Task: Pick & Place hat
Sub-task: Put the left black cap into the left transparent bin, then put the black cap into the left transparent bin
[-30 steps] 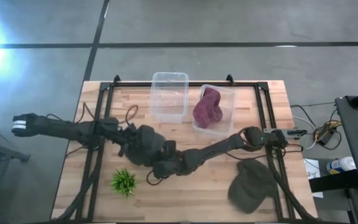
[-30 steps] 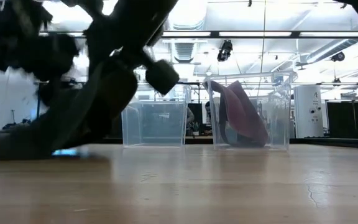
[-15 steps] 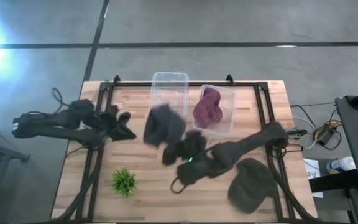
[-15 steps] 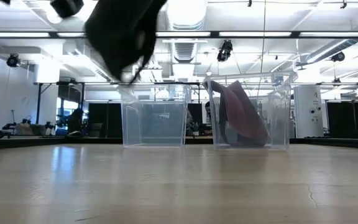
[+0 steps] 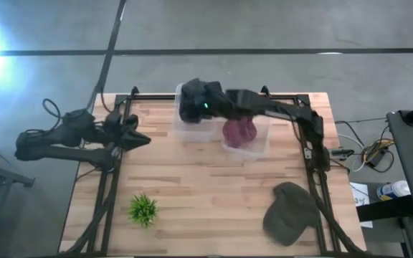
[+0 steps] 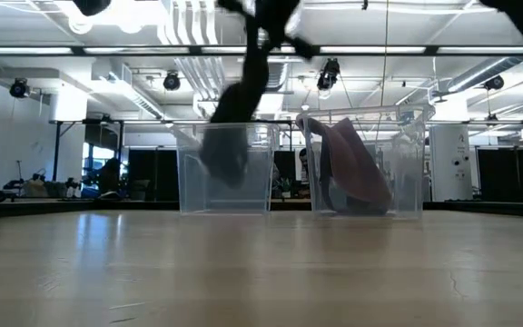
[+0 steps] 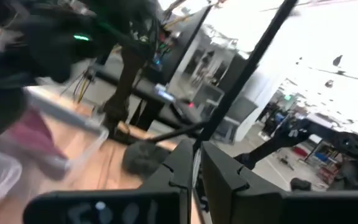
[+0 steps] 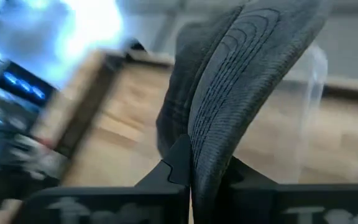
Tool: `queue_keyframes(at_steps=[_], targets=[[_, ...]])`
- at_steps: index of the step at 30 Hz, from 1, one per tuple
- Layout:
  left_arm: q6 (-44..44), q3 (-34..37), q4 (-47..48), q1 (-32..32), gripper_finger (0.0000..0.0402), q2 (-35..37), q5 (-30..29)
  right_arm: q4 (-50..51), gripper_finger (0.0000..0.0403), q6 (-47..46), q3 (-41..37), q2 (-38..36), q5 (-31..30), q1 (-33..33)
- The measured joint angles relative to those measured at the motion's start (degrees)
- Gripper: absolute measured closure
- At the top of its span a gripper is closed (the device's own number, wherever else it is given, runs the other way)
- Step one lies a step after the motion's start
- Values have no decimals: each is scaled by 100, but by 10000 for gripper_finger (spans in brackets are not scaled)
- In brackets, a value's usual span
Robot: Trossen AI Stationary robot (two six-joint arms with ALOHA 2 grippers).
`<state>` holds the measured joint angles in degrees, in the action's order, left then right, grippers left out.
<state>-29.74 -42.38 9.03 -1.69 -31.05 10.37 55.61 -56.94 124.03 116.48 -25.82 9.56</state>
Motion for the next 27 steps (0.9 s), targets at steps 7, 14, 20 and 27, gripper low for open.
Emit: queue_keyframes(at_steps=[7, 14, 20, 27], targets=[[-426, 251, 67, 2, 374, 28, -2, -231, 389, -218, -276, 528, 2001, 693], [-696, 532, 53, 11, 374, 35, -2, 34, 318, 58, -276, 594, 1632, 597], [-845, 705, 56, 58, 374, 31, -2, 1054, 227, -1, -265, 43, -14, 385], [-701, 716, 57, 79, 374, 24, 0, 1728, 189, 823, -277, -1030, -17, -661]])
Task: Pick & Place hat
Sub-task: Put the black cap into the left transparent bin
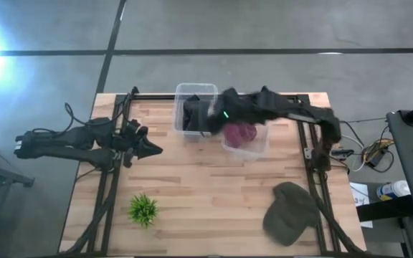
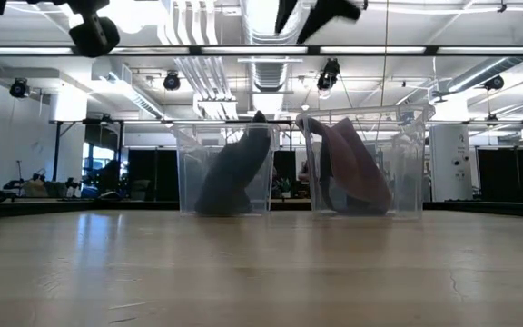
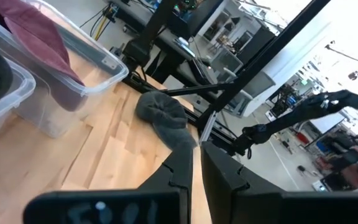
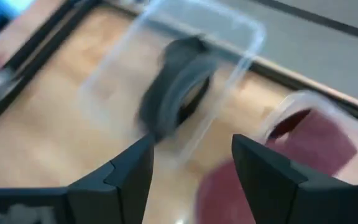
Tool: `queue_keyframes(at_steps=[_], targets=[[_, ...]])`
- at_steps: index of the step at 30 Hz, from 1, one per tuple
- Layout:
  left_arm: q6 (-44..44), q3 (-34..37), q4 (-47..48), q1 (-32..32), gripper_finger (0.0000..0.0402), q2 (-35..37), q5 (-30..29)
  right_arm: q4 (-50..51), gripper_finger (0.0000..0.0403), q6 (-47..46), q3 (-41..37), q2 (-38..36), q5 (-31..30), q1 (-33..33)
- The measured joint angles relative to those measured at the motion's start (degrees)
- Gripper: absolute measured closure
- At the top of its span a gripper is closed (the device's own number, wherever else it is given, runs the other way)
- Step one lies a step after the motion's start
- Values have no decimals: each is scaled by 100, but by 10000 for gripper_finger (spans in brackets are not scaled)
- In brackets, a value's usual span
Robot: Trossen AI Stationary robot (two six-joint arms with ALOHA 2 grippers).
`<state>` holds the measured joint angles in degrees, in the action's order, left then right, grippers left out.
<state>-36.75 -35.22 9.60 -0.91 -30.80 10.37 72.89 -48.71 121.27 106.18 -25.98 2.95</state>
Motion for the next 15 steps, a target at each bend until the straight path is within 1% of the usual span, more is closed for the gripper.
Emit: queue_keyframes(at_steps=[1, 3, 5, 9, 12, 15], targets=[[68, 0, -2, 0, 374, 2, 0, 226, 189, -136, -14, -112, 40, -255], [148, 2, -4, 0, 374, -27, 0, 981, 190, -961, -95, -226, 205, -781], [227, 2, -3, 0, 374, -67, 0, 1736, 192, -1962, -247, -231, 693, -1256], [242, 2, -6, 0, 374, -223, 2, 1464, 193, -3276, -974, -282, 1526, -2214], [242, 2, -8, 0, 374, -371, 2, 1556, 193, -4360, -1593, -244, 2478, -2829], [236, 3, -10, 0, 374, -520, 33, 1467, 193, -5488, -2269, -178, 3174, -3331]])
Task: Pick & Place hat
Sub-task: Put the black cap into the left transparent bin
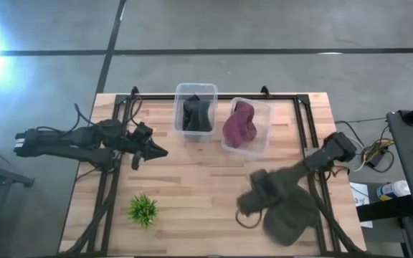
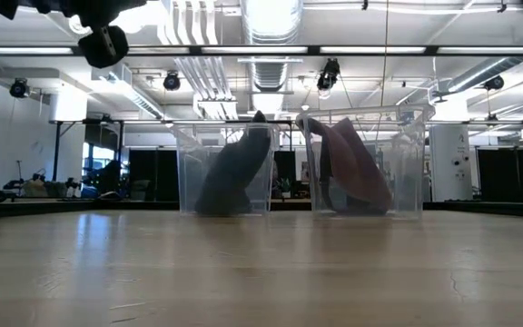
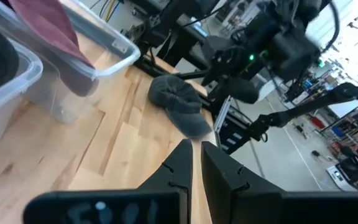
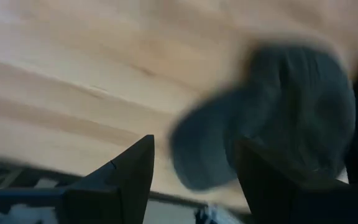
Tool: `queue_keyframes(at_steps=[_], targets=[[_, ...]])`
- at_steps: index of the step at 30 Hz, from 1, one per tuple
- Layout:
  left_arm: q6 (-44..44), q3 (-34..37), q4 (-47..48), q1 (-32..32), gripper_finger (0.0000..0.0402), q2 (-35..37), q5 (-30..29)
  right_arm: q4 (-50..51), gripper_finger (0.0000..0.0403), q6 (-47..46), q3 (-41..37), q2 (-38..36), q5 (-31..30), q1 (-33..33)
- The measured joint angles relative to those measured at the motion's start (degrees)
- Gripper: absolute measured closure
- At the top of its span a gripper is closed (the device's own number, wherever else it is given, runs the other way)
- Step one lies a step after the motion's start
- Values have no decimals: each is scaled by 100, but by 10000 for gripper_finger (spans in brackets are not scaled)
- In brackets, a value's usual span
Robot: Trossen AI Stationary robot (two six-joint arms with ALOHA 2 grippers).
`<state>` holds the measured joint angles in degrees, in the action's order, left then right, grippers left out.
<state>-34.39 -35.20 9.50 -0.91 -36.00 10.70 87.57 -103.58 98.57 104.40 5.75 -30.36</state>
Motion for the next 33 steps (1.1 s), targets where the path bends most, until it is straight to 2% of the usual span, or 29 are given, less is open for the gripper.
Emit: queue_keyframes(at_steps=[3, 11, 14, 17, 20, 24, 28, 31, 33], targets=[[0, 2, 0, 0, 374, -124, 31, -103, 193, -885, -541, -1, 370, -457], [-54, 4, 2, 0, 374, -309, 133, -940, 193, -2124, -1987, -37, 837, -1135], [-111, 4, 2, 0, 374, -311, 146, -1954, 193, -2412, -2680, -151, 639, -1266], [-131, 4, 15, 0, 374, -309, 184, -3526, 193, -2694, -3438, -223, 356, -1249], [-131, 4, 303, 0, 374, -309, 188, -5047, 193, -2906, -3897, -282, -366, -1122], [-143, 4, 1297, 4, 374, -335, 180, -6302, 193, -2798, -4124, -244, -1786, -670], [-307, 194, 1838, 116, 374, -342, 178, -6670, 193, -2430, -4093, -190, -2737, 40], [-633, 476, 1712, 265, 374, -344, 210, -6717, 193, -2239, -4009, -186, -3299, 623], [-906, 694, 1508, 377, 374, -344, 214, -7119, 193, -2048, -3983, -188, -3748, 972]])
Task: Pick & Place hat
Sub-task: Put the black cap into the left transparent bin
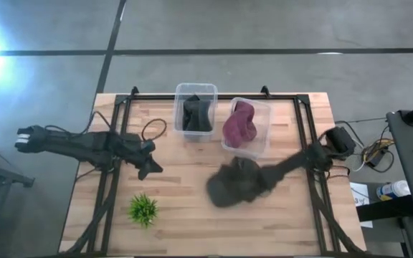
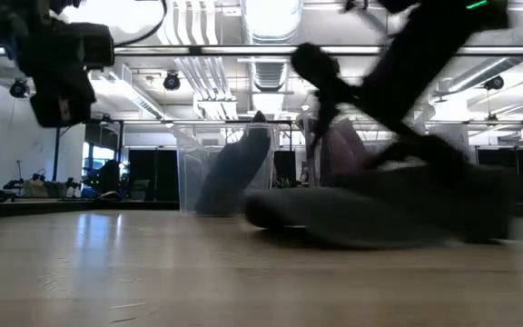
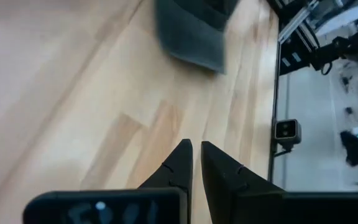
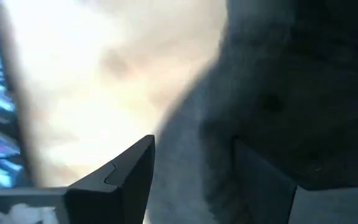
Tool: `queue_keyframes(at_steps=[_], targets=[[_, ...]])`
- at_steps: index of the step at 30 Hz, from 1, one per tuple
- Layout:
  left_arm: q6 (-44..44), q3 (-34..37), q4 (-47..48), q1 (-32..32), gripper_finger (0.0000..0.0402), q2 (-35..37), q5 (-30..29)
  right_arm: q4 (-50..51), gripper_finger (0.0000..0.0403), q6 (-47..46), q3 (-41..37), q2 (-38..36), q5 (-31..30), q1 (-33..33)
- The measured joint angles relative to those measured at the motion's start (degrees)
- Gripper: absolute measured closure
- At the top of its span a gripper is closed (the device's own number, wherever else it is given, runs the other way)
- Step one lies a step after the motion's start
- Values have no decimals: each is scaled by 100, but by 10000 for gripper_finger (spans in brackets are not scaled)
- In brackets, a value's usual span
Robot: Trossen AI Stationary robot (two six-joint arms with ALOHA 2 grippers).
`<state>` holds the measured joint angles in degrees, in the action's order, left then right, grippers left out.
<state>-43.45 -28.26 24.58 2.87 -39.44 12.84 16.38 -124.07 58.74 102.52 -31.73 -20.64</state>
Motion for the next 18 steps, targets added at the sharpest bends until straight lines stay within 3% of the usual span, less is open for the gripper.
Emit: queue_keyframes(at_steps=[3, 5, 7, 14, 18], targets=[[-467, 363, -546, 125, 374, -1, -3, -1353, 193, 1255, 1, -81, -270, 440], [-766, 594, -1012, 173, 374, -7, -21, -2225, 193, 2344, 10, -152, 10, 606], [-995, 814, -1455, 190, 374, -15, -47, -2353, 193, 2974, 106, -188, 466, 702], [-1186, 1297, -2021, 191, 374, -117, -303, 1354, 193, 2874, 1261, -78, 1592, 534], [-1342, 1600, -2547, 191, 374, -309, -333, 1956, 193, 2893, 1672, 246, 2263, 497]])
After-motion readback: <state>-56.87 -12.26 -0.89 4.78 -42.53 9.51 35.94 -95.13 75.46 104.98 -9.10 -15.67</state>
